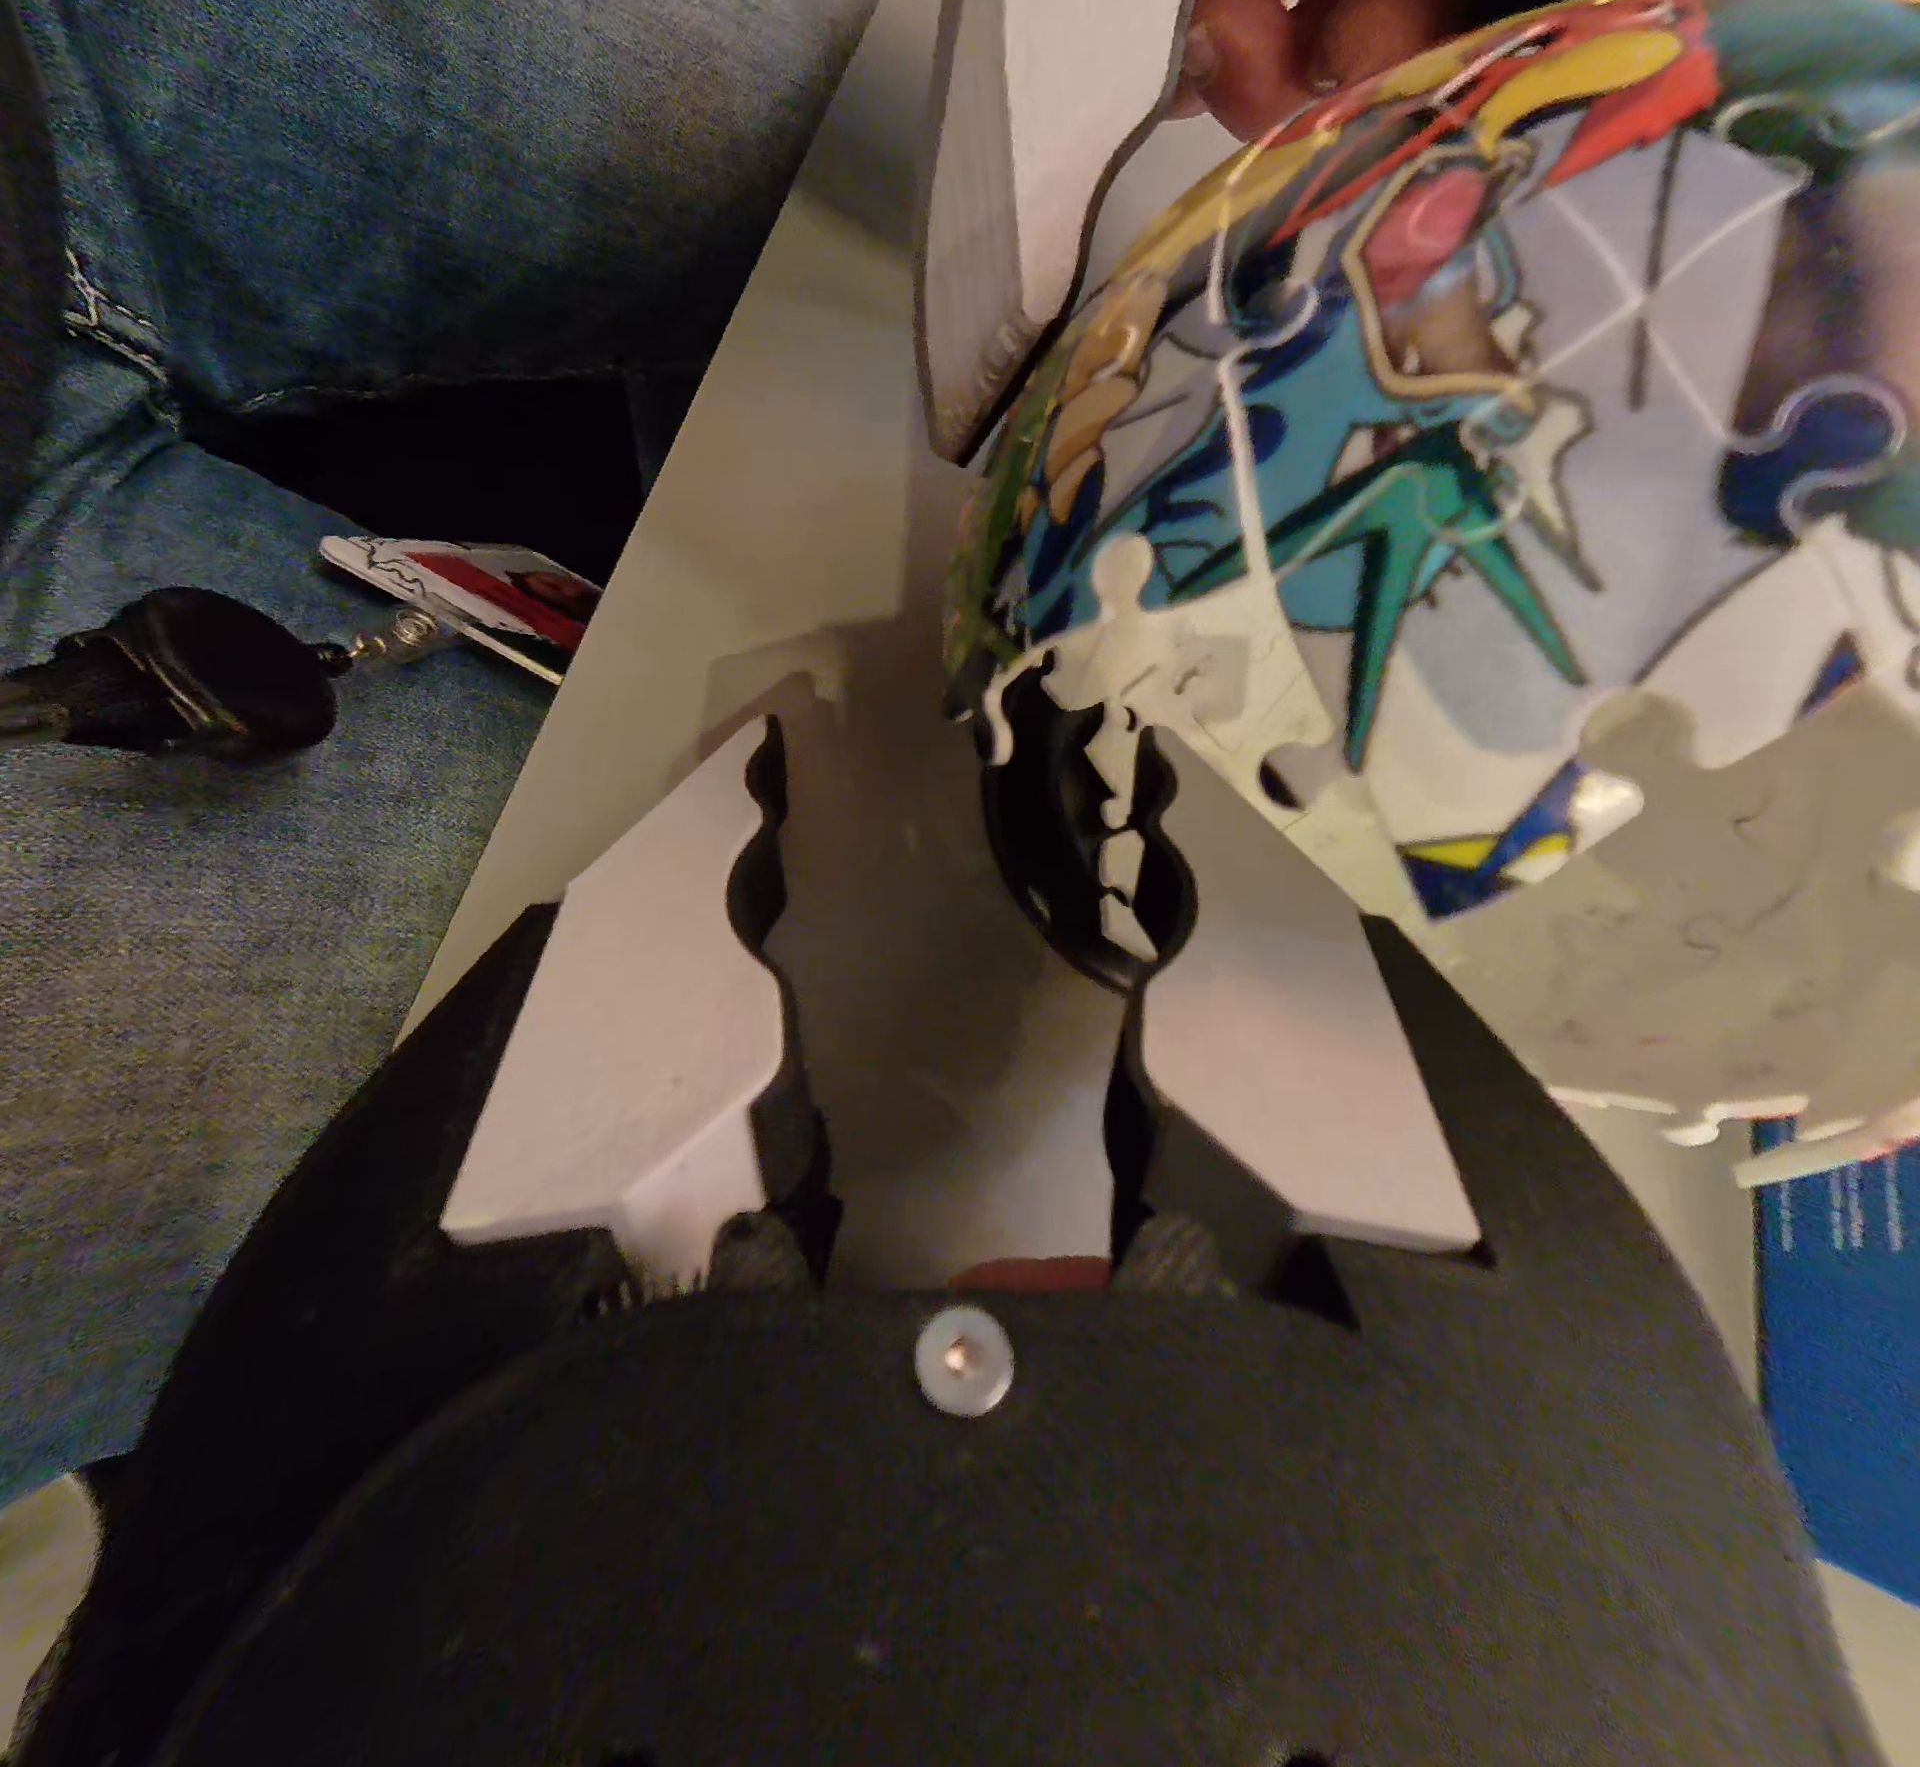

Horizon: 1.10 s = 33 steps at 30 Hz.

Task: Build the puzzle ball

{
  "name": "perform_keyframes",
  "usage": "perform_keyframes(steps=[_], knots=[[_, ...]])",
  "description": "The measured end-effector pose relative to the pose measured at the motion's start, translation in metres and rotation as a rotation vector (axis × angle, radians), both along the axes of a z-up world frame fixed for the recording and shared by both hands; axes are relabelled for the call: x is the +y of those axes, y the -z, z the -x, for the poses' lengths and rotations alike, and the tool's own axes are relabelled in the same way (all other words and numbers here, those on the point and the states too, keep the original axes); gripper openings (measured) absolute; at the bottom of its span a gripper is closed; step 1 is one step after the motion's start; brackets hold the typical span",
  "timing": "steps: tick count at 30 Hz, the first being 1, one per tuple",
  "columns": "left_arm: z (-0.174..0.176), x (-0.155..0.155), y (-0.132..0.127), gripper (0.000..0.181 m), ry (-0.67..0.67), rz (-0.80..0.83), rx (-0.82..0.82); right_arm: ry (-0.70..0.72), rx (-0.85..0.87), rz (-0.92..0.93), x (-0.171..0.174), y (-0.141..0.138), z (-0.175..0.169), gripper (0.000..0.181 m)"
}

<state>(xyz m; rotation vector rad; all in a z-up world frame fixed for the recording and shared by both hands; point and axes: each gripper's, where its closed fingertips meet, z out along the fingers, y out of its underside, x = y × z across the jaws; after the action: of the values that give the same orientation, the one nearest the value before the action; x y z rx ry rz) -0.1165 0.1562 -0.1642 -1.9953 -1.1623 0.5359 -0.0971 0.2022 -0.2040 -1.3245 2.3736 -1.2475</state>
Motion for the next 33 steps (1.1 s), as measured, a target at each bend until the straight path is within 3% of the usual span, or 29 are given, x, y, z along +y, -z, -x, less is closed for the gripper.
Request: perform_keyframes(steps=[11,16,33], knots=[[0.001,0.001,0.000,0.117,0.005,-0.002,0.005,0.113,-0.043,-0.082,0.006,0.003,0.010,0.068],[0.002,0.001,0.000,0.117,0.006,-0.005,0.007,0.128,-0.070,-0.125,0.008,0.005,0.007,0.062],[0.001,0.001,0.000,0.117,0.006,-0.002,0.000,0.149,-0.123,-0.163,0.014,0.001,-0.007,0.067]])
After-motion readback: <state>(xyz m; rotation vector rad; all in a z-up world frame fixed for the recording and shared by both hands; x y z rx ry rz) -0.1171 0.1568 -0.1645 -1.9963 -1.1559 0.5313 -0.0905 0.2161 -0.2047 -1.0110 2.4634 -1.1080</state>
